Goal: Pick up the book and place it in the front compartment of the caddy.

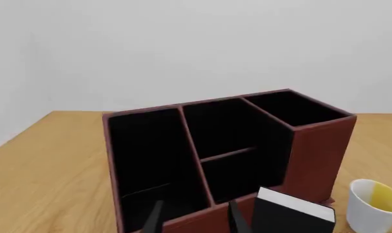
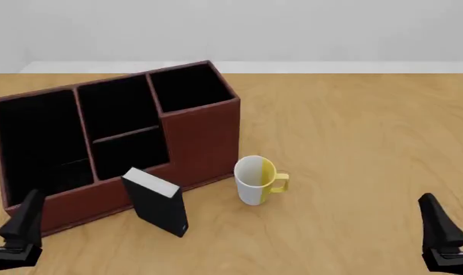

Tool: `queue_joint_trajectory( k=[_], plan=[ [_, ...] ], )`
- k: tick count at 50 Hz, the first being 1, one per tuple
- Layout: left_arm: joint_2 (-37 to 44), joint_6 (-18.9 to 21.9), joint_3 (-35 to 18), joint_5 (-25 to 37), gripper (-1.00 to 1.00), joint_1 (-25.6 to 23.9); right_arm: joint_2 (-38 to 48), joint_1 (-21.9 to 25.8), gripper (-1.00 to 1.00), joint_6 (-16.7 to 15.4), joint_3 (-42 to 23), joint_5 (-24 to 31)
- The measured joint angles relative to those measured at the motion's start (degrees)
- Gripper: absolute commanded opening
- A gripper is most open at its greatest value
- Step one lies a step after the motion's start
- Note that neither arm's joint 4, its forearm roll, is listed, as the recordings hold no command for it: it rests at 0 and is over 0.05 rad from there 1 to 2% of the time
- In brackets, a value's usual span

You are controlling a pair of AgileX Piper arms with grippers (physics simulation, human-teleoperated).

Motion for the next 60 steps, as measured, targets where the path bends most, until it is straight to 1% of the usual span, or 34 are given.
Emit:
queue_joint_trajectory(
  k=[7, 13, 17, 21, 28, 32, 39, 45, 49, 54, 60],
  plan=[
    [-0.49, -0.13, -0.28, 0.49, 1.0, -1.03, 0.11, 0.02, 1.0, -0.02, -0.12, 0.0],
    [2.86, -0.14, -0.42, -2.63, 1.0, -2.42, 0.26, 0.02, 1.0, -0.01, -0.17, -0.1],
    [7.79, 0.04, -1.37, -6.55, 1.0, -4.27, 0.41, 0.01, 1.0, 0.04, -0.19, -0.18],
    [14.61, 0.82, -2.87, -11.52, 1.0, -6.59, 0.45, 0.01, 1.0, 0.03, -0.22, -0.21],
    [26.47, 2.01, -6.8, -18.96, 1.0, -10.75, 0.56, 0.01, 1.0, 0.05, -0.22, -0.33],
    [31.99, 2.66, -9.63, -21.39, 1.0, -12.83, 0.55, 0.01, 1.0, 0.02, -0.26, -0.3],
    [40.5, 3.24, -15.01, -23.32, 1.0, -16.23, 0.56, 0.01, 1.0, 0.04, -0.28, -0.3],
    [46.57, 3.29, -19.45, -23.74, 1.0, -18.87, 0.51, 0.01, 1.0, 0.04, -0.32, -0.21],
    [49.33, 3.87, -22.68, -22.38, 1.0, -20.95, 0.52, 0.01, 1.0, 0.05, -0.3, -0.24],
    [51.5, 5.24, -27.76, -17.56, 1.0, -24.87, 0.51, 0.01, 1.0, 0.07, -0.29, -0.24],
    [53.63, 7.51, -35.05, -9.06, 1.0, -29.68, 0.53, 0.0, 1.0, 0.06, -0.27, -0.27]
  ],
)
